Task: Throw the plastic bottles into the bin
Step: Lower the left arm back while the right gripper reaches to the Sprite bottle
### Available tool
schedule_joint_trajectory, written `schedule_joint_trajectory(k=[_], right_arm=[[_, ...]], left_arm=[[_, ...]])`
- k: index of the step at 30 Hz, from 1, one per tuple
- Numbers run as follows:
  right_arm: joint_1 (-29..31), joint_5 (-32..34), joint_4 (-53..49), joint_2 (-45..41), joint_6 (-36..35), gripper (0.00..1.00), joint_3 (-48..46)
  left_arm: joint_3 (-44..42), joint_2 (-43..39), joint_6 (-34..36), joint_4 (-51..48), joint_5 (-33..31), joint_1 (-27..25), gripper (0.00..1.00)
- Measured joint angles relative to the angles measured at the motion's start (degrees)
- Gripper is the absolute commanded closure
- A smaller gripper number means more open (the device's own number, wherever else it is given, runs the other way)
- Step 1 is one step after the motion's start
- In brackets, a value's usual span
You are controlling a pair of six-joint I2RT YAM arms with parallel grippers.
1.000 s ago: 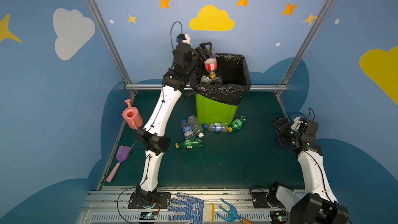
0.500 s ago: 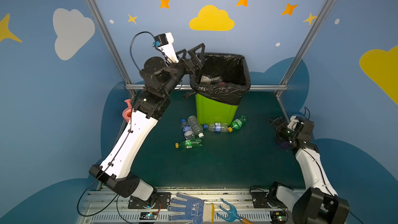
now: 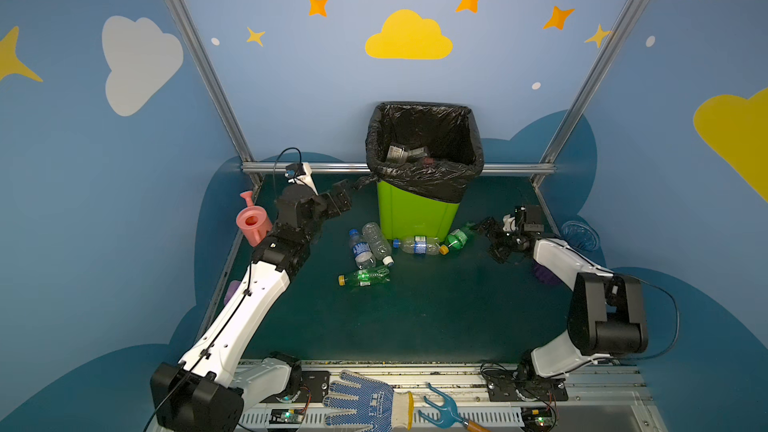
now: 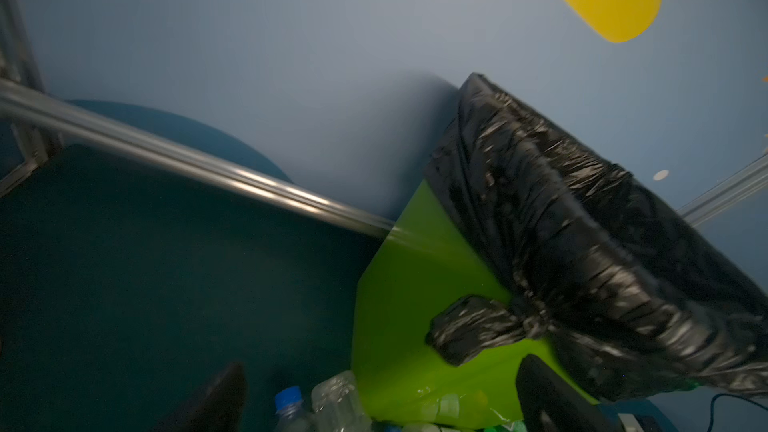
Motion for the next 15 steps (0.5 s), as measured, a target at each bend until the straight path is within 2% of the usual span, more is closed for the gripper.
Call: schedule_joint_trajectory(k=[5, 11, 15], right_arm=[[2.2, 1.2, -1.5, 7.0, 0.7, 0.07, 5.3], [4.2, 3.5, -5.1, 13.0, 0.3, 0.1, 10.7], [5.0, 4.7, -7.6, 16.0, -0.7, 0.1, 13.9]], left_arm=[[-8.0, -4.8, -1.9, -2.4, -1.0, 2.6, 0.0], [-14.7, -4.1, -3.3, -5.5, -2.2, 3.3, 0.0], [-15.7, -3.5, -3.7, -6.4, -2.5, 3.4, 0.0]])
